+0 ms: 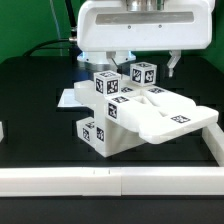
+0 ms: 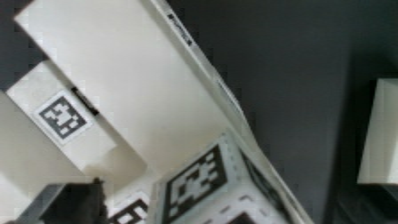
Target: Assemble chair
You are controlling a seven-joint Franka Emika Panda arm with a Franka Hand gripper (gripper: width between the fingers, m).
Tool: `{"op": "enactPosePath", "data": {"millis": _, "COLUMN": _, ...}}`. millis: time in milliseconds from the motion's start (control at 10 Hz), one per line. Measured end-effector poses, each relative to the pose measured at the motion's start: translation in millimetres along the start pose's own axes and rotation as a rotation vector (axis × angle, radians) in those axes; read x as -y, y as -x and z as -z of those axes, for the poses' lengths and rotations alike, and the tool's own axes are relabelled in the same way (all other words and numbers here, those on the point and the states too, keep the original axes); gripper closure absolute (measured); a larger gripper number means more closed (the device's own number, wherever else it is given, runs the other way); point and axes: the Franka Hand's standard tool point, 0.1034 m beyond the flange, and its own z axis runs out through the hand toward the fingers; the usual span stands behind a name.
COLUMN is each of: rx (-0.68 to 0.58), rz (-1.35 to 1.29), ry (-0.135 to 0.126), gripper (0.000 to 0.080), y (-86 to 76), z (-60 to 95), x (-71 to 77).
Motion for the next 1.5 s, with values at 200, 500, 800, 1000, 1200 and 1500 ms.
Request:
{"op": "enactPosePath", "data": {"millis": 200, "rx": 0.001, "rz": 0.116, "ry": 0.003, "gripper": 0.0151, "y": 0.0, "z": 0.0, "x": -0.3}}
{"op": "enactPosePath", "data": {"millis": 500, "rx": 0.003, "rz": 0.189, "ry": 0.008, "gripper": 0.0151, "y": 0.4, "z": -0.3, "x": -1.1}}
{"op": "enactPosePath", "data": {"millis": 800, "rx": 0.003, "rz": 0.158, "ry": 0.008, "gripper": 0.0534, "y": 0.4, "z": -0.3, "x": -1.3}}
{"op": "enactPosePath", "data": {"millis": 1000, "rx": 0.002, "rz": 0.134, "ry": 0.007, "gripper": 0.0531, "y": 0.4, "z": -0.3, "x": -1.3}}
{"op": "enactPosePath", "data": {"millis": 1200, "rx": 0.002, "rz": -0.068, "ry": 0.006, "gripper": 0.0531, "y": 0.4, "z": -0.4, "x": -1.0}}
{"op": "enactPosePath", "data": {"millis": 1500, "rx": 0.000, "rz": -0.329, "ry": -0.013, "gripper": 0.0531, "y": 1.6, "z": -1.2, "x": -1.2}}
